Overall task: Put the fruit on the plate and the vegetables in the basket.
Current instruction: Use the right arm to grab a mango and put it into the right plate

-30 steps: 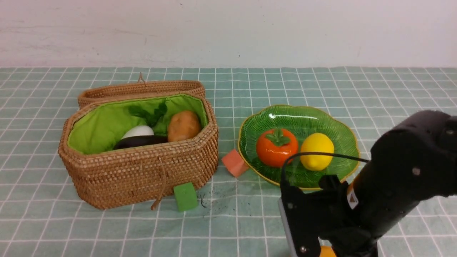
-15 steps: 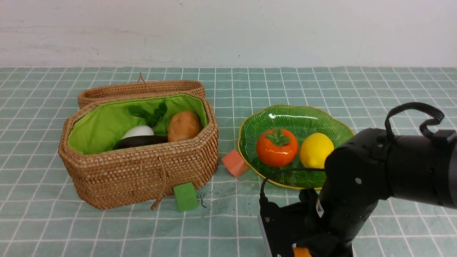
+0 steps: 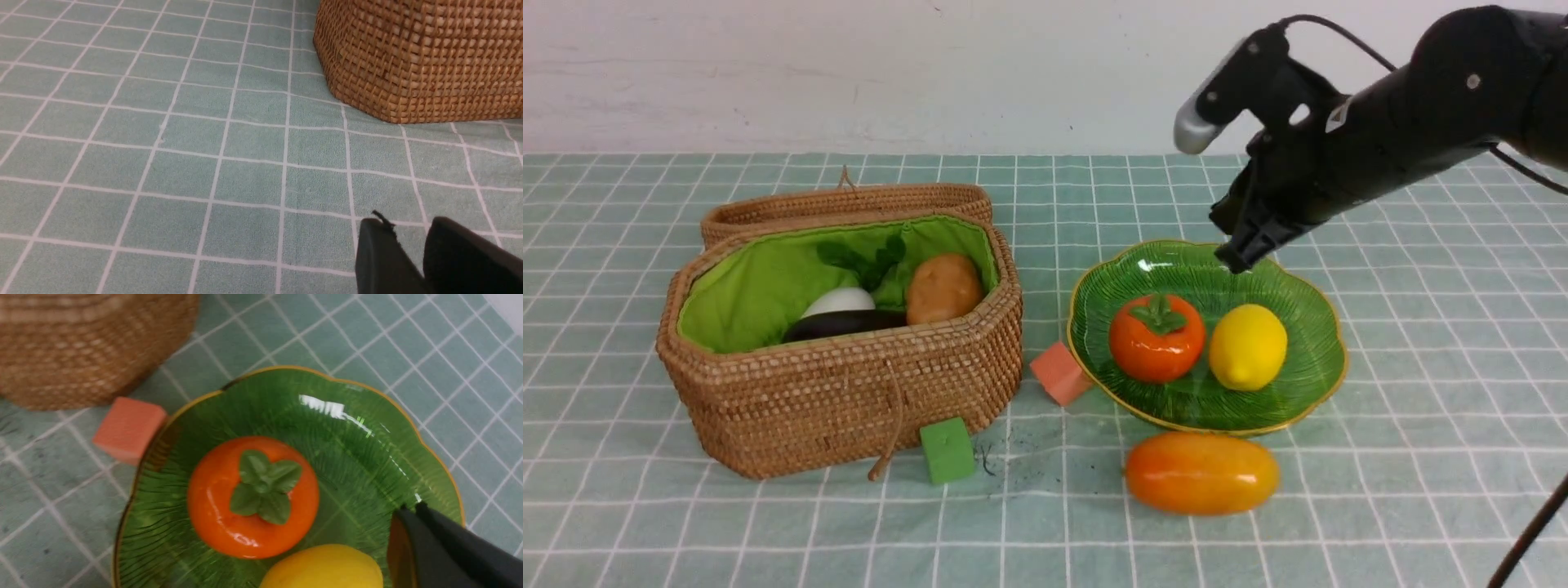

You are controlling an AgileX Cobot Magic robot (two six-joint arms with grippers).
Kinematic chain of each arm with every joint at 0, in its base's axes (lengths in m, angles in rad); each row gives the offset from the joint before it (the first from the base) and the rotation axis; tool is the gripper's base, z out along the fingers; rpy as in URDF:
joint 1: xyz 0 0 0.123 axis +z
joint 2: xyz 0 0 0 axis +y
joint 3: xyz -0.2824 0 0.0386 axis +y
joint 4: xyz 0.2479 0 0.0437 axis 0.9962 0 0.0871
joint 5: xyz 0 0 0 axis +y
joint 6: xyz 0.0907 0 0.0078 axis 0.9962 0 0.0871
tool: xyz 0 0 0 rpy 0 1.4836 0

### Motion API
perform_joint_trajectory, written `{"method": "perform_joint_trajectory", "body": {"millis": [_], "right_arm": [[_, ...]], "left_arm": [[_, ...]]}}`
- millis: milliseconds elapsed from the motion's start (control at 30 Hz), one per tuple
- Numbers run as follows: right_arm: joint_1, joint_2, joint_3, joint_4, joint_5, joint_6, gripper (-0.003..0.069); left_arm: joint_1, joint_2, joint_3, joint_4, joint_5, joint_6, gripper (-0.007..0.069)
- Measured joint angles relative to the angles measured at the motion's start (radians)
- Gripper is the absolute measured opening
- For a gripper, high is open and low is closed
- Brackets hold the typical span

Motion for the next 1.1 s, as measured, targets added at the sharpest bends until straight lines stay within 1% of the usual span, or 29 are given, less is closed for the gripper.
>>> {"method": "perform_joint_trajectory", "body": {"millis": [67, 167, 233, 267, 300, 333, 367, 400, 433, 467, 500, 533, 567, 633, 667, 733, 800, 900, 1000, 1033, 1100], "right_arm": [[-0.022, 0.027, -0.004, 0.008, 0.016, 0.006, -0.0006], [-0.022, 0.038, -0.004, 0.016, 0.123, -0.033, 0.0031], [-0.009, 0.023, -0.004, 0.020, 0.218, -0.084, 0.0095], [-0.002, 0.013, -0.003, 0.021, 0.268, -0.107, 0.0142], [-0.002, 0.011, -0.003, 0.022, 0.278, -0.107, 0.0153], [0.007, -0.004, 0.004, 0.023, 0.340, -0.141, 0.0237], [0.017, -0.023, 0.018, 0.026, 0.395, -0.181, 0.0335], [0.024, -0.034, 0.031, 0.026, 0.424, -0.206, 0.0395], [0.028, -0.042, 0.038, 0.026, 0.430, -0.218, 0.0411], [0.048, -0.061, 0.064, 0.023, 0.480, -0.265, 0.0546], [0.055, -0.063, 0.067, 0.019, 0.485, -0.275, 0.0559], [0.079, -0.075, 0.091, 0.011, 0.507, -0.304, 0.0627], [0.103, -0.080, 0.107, 0.000, 0.515, -0.320, 0.0653], [0.159, -0.083, 0.137, -0.033, 0.507, -0.336, 0.0670], [0.164, -0.081, 0.143, -0.037, 0.505, -0.336, 0.0670], [0.220, -0.068, 0.184, -0.093, 0.459, -0.340, 0.0656], [0.235, -0.056, 0.196, -0.113, 0.437, -0.340, 0.0646], [0.245, 0.000, 0.207, -0.147, 0.374, -0.340, 0.0601], [0.244, 0.046, 0.207, -0.156, 0.337, -0.340, 0.0562], [0.244, 0.065, 0.207, -0.155, 0.325, -0.340, 0.0537], [0.244, 0.079, 0.207, -0.155, 0.326, -0.340, 0.0524]], "left_arm": [[0.000, 0.000, 0.000, 0.000, 0.000, 0.000, 0.0168], [0.000, 0.000, 0.000, 0.000, 0.000, 0.000, 0.0169], [0.000, 0.000, 0.000, 0.000, 0.000, 0.000, 0.0172], [0.000, 0.000, 0.000, 0.000, 0.000, 0.000, 0.0174], [0.000, 0.000, 0.000, 0.000, 0.000, 0.000, 0.0174], [0.000, 0.000, 0.000, 0.000, 0.000, 0.000, 0.0175], [0.000, 0.000, 0.000, 0.000, 0.000, 0.000, 0.0176], [0.000, 0.000, 0.000, 0.000, 0.000, 0.000, 0.0177], [0.000, 0.000, 0.000, 0.000, 0.000, 0.000, 0.0178], [0.000, 0.000, 0.000, 0.000, 0.000, 0.000, 0.0181], [0.000, 0.000, 0.000, 0.000, 0.000, 0.000, 0.0181], [0.000, 0.000, 0.000, 0.000, 0.000, 0.000, 0.0183], [0.000, 0.000, 0.000, 0.000, 0.000, 0.000, 0.0184], [0.000, 0.000, 0.000, 0.000, 0.000, 0.000, 0.0186], [0.000, 0.000, 0.000, 0.000, 0.000, 0.000, 0.0186], [0.000, 0.000, 0.000, 0.000, 0.000, 0.000, 0.0190], [0.000, 0.000, 0.000, 0.000, 0.000, 0.000, 0.0192], [0.000, 0.000, 0.000, 0.000, 0.000, 0.000, 0.0196], [0.000, 0.000, 0.000, 0.000, 0.000, 0.000, 0.0199], [0.000, 0.000, 0.000, 0.000, 0.000, 0.000, 0.0201], [0.000, 0.000, 0.000, 0.000, 0.000, 0.000, 0.0202]]}}
